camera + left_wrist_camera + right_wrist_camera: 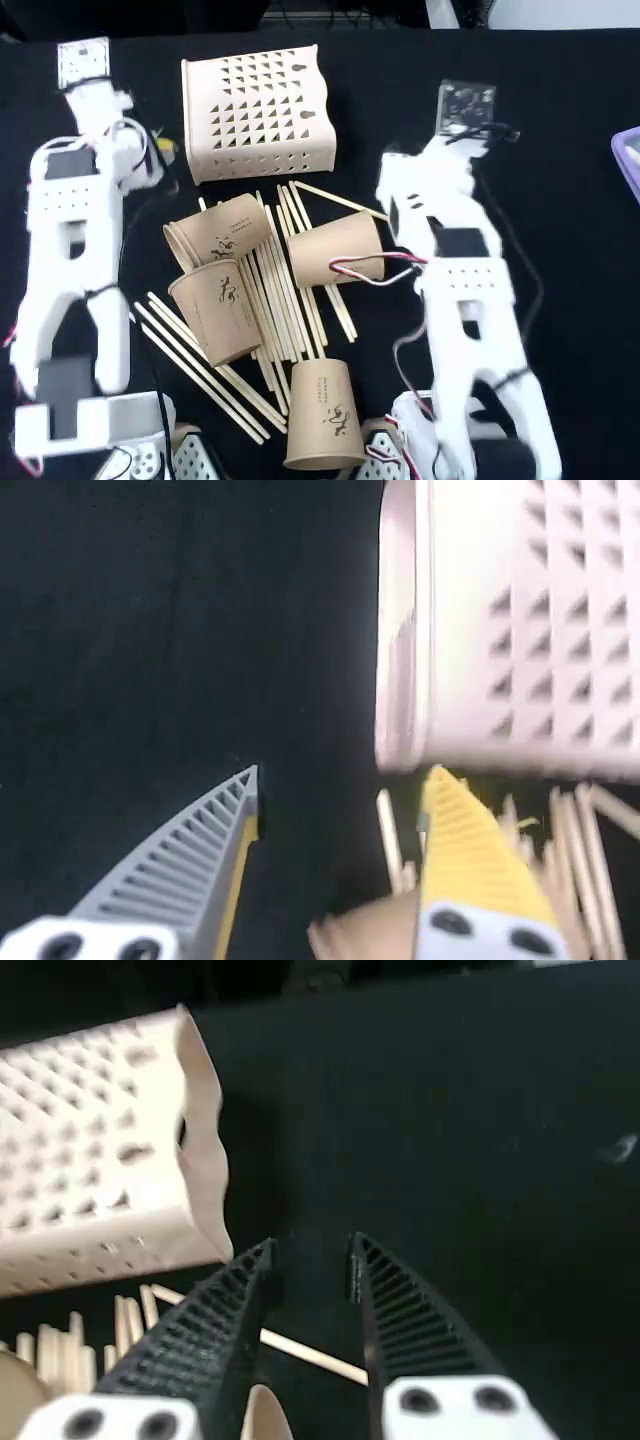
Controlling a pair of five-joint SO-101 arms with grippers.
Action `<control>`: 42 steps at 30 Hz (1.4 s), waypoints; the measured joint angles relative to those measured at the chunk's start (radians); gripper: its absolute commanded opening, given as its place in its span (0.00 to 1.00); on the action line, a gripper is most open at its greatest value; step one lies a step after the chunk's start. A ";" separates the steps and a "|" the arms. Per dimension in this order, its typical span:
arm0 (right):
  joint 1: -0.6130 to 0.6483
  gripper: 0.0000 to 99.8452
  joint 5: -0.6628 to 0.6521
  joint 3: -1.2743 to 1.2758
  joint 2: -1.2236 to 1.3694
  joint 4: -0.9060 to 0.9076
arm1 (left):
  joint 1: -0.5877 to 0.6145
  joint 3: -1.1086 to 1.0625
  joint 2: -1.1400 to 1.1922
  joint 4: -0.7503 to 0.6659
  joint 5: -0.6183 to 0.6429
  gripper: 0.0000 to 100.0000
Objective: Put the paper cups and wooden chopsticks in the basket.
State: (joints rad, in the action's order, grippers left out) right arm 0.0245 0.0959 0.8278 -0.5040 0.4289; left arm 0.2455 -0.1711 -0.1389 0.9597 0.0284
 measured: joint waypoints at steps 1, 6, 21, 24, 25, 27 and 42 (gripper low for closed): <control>0.000 0.12 0.000 0.006 0.034 -0.028 | -0.005 0.043 0.037 0.000 0.017 0.27; -0.005 0.12 0.000 0.009 0.173 -0.120 | -0.057 0.226 0.215 -0.006 0.029 0.27; 0.018 0.12 0.000 0.009 0.258 -0.175 | 0.003 0.517 0.597 -0.014 0.044 0.27; 0.018 0.12 0.000 0.009 0.258 -0.175 | 0.038 0.532 0.611 -0.021 0.044 0.27; 0.018 0.12 0.000 0.009 0.258 -0.175 | 0.051 0.534 0.614 -0.028 0.044 0.27; 0.018 0.12 0.000 0.009 0.258 -0.175 | 0.078 0.535 0.617 -0.041 0.044 0.27; 0.023 0.12 0.000 0.015 0.258 -0.175 | 0.296 0.531 0.635 -0.035 0.041 0.27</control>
State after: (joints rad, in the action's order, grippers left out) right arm 0.0476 0.0959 0.8431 -0.2463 0.2539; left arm 0.5416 0.3598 0.4964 0.9244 0.0698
